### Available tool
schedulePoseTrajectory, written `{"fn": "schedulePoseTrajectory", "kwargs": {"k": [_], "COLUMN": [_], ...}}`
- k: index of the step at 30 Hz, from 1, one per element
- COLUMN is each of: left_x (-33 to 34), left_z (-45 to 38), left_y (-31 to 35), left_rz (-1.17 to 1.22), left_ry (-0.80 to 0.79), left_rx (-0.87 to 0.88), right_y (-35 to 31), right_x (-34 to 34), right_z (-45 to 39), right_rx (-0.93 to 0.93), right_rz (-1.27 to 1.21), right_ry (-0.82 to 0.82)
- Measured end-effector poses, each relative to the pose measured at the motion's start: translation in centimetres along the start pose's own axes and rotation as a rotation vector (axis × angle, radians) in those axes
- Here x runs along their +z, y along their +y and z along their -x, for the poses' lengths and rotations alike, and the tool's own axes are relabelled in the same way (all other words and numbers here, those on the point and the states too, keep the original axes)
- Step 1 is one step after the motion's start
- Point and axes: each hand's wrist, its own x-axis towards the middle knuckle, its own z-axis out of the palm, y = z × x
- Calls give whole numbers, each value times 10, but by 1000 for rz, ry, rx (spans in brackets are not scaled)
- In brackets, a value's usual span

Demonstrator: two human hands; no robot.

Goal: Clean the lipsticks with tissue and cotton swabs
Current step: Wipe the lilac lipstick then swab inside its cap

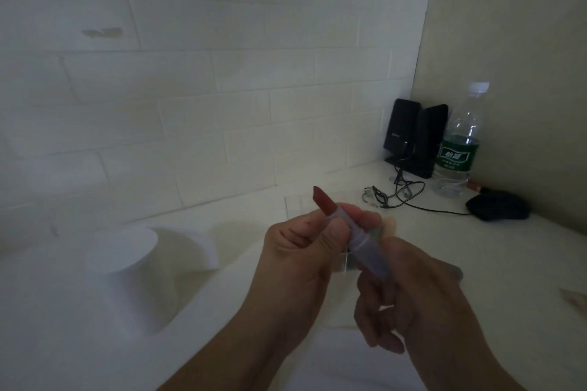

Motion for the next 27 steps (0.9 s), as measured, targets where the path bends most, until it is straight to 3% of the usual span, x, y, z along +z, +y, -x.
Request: {"fn": "schedulePoseTrajectory", "kwargs": {"k": [2, 8, 15, 21, 23, 27], "left_x": [1, -1, 5, 0, -5, -13], "left_z": [0, -1, 3, 2, -1, -10], "left_y": [0, -5, -9, -11, -10, 3], "left_rz": [24, 50, -99, -129, -125, -125], "left_ry": [-22, -43, -181, -84, -54, 93], "left_rx": [-7, -7, -209, -209, -191, -182], "right_y": [1, 1, 1, -3, -6, -25], "right_x": [1, -1, -1, 3, 0, -33], "right_z": [3, 1, -6, 2, 2, -7], "right_rx": [-68, 188, 43, -5, -6, -124], "right_rz": [30, -82, -175, 1, 177, 554], "right_ry": [-9, -107, -89, -21, -23, 192]}}
